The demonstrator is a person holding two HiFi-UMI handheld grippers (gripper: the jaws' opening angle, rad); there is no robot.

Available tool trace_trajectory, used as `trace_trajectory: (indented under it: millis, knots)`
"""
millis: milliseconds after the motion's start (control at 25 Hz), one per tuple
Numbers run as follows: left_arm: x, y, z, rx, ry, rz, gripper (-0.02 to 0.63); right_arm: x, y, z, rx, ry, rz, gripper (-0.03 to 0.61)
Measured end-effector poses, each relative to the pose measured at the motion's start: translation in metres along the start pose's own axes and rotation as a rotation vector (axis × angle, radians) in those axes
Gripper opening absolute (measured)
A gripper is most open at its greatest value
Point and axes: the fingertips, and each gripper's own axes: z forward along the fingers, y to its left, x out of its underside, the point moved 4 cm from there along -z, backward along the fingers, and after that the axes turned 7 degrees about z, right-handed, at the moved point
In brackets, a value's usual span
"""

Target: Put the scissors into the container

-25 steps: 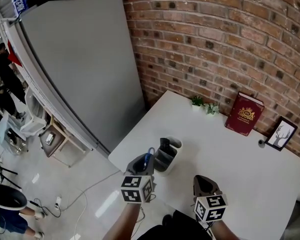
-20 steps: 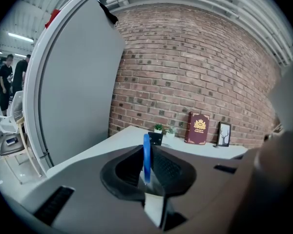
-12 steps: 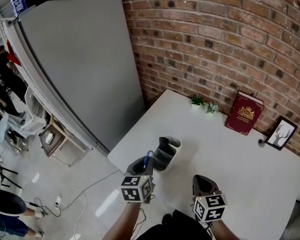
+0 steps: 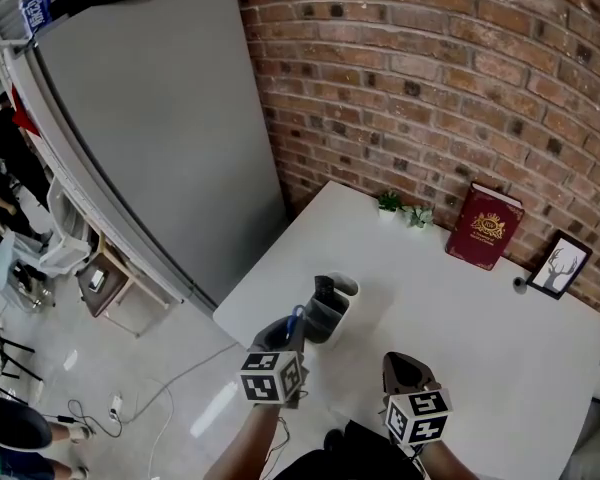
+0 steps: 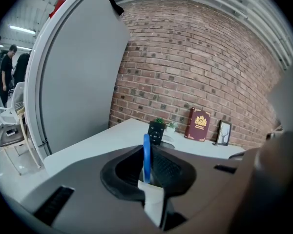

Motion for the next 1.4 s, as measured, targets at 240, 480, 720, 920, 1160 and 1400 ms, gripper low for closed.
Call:
trace_trajectory:
  millis: [240,480,720,920,1160,1400]
  knots:
    - [0.001,0.006,0.003,0.002,0.005,-0.003,0.043,0.003,0.002,0.001,-0.001,0.007,-0.004,0.000]
    - [0.002,0.012,0.005,-0.002,0.004,-0.020,0.043,0.006,0.007,0.002,-0.009,0.017,-0.004,0.000]
    - [0.002,0.015,0.006,0.016,-0.010,-0.040,0.044,0.008,0.009,0.002,-0.006,0.025,-0.005,0.000]
    - [0.005,0.016,0.006,0.020,0.000,-0.025,0.044,0.009,0.010,0.001,-0.005,0.024,-0.010,0.000]
    - [0.012,0.014,-0.001,0.042,0.023,-0.027,0.066,0.009,0.013,0.001,-0.009,0.031,-0.006,0.000]
    - [0.022,0.011,-0.015,0.044,0.041,-0.005,0.080,0.011,0.020,0.003,-0.024,0.037,-0.017,0.000]
